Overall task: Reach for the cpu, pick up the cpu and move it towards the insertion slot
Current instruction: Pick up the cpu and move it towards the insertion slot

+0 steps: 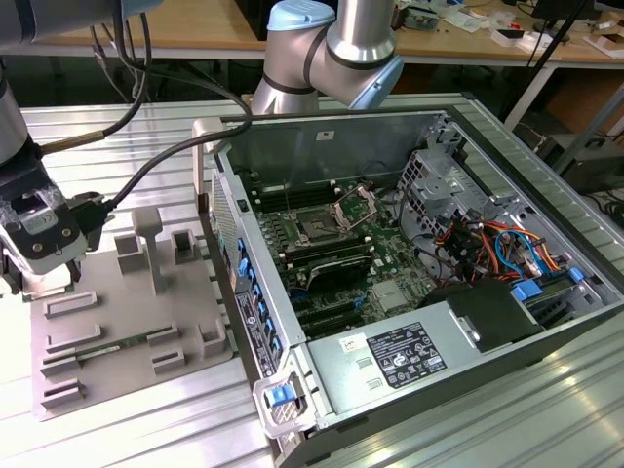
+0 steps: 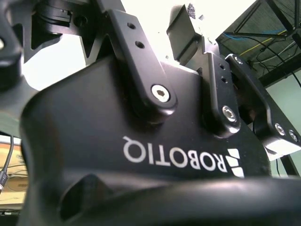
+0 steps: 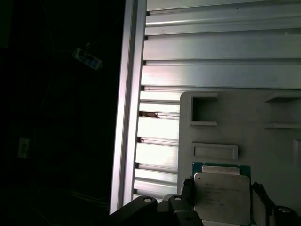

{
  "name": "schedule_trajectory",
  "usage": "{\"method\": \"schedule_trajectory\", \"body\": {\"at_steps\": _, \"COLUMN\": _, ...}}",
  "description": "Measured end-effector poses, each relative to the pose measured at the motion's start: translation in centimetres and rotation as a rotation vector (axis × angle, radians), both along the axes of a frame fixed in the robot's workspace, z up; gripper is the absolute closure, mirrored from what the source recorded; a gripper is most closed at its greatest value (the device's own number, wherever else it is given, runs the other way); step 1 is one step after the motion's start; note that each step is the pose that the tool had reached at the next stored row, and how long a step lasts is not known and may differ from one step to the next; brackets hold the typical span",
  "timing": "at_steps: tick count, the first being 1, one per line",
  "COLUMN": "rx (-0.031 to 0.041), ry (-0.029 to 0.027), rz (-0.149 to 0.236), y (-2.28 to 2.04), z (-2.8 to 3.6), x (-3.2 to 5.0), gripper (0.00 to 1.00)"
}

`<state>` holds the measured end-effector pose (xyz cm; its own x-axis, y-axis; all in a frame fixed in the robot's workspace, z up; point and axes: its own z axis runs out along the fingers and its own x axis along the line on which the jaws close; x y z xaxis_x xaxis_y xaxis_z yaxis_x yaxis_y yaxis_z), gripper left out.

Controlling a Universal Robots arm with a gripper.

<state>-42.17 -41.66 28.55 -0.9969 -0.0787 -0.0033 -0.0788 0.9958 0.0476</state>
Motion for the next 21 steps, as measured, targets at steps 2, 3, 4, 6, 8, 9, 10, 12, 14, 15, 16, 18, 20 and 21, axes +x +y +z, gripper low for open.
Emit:
{"method": "schedule_trajectory", "body": {"at_steps": 2, "rx": 0.0000, "ry": 0.0000, "rz": 0.000, "y": 0.00, "z": 0.08, "x": 0.00, "gripper": 0.45}}
{"method": "schedule_trajectory", "body": {"at_steps": 3, "rx": 0.0000, "ry": 0.0001, "rz": 0.000, "y": 0.00, "z": 0.12, "x": 0.00, "gripper": 0.45}}
{"method": "schedule_trajectory", "body": {"at_steps": 4, "rx": 0.0000, "ry": 0.0001, "rz": 0.000, "y": 0.00, "z": 0.17, "x": 0.00, "gripper": 0.45}}
{"method": "schedule_trajectory", "body": {"at_steps": 6, "rx": 0.0001, "ry": 0.0000, "rz": 0.000, "y": 0.00, "z": 0.27, "x": 0.00, "gripper": 0.45}}
{"method": "schedule_trajectory", "body": {"at_steps": 8, "rx": 0.0000, "ry": 0.0000, "rz": 0.000, "y": 0.00, "z": 0.35, "x": 0.00, "gripper": 0.45}}
{"method": "schedule_trajectory", "body": {"at_steps": 9, "rx": 0.0000, "ry": 0.0001, "rz": 0.000, "y": 0.00, "z": 0.45, "x": 0.00, "gripper": 0.45}}
{"method": "schedule_trajectory", "body": {"at_steps": 10, "rx": 0.0000, "ry": 0.0001, "rz": 0.000, "y": 0.00, "z": 0.49, "x": 0.00, "gripper": 0.45}}
{"method": "schedule_trajectory", "body": {"at_steps": 12, "rx": 0.0001, "ry": -0.0001, "rz": 0.000, "y": 0.00, "z": 0.57, "x": 0.00, "gripper": 0.45}}
{"method": "schedule_trajectory", "body": {"at_steps": 14, "rx": 0.0000, "ry": 0.0001, "rz": 0.000, "y": 0.00, "z": 0.65, "x": 0.00, "gripper": 0.45}}
{"method": "schedule_trajectory", "body": {"at_steps": 15, "rx": 0.0001, "ry": -0.0001, "rz": 0.000, "y": 0.00, "z": 0.67, "x": 0.00, "gripper": 0.45}}
{"method": "schedule_trajectory", "body": {"at_steps": 16, "rx": 0.0001, "ry": 0.0000, "rz": 0.000, "y": 0.00, "z": 0.70, "x": 0.00, "gripper": 0.45}}
{"method": "schedule_trajectory", "body": {"at_steps": 18, "rx": 0.0001, "ry": 0.0000, "rz": 0.000, "y": 0.00, "z": 0.77, "x": 0.00, "gripper": 0.45}}
{"method": "schedule_trajectory", "body": {"at_steps": 20, "rx": 0.0000, "ry": 0.0001, "rz": 0.000, "y": 0.00, "z": 0.85, "x": 0.00, "gripper": 0.45}}
{"method": "schedule_trajectory", "body": {"at_steps": 21, "rx": 0.0000, "ry": 0.0000, "rz": 0.000, "y": 0.00, "z": 0.88, "x": 0.00, "gripper": 0.45}}
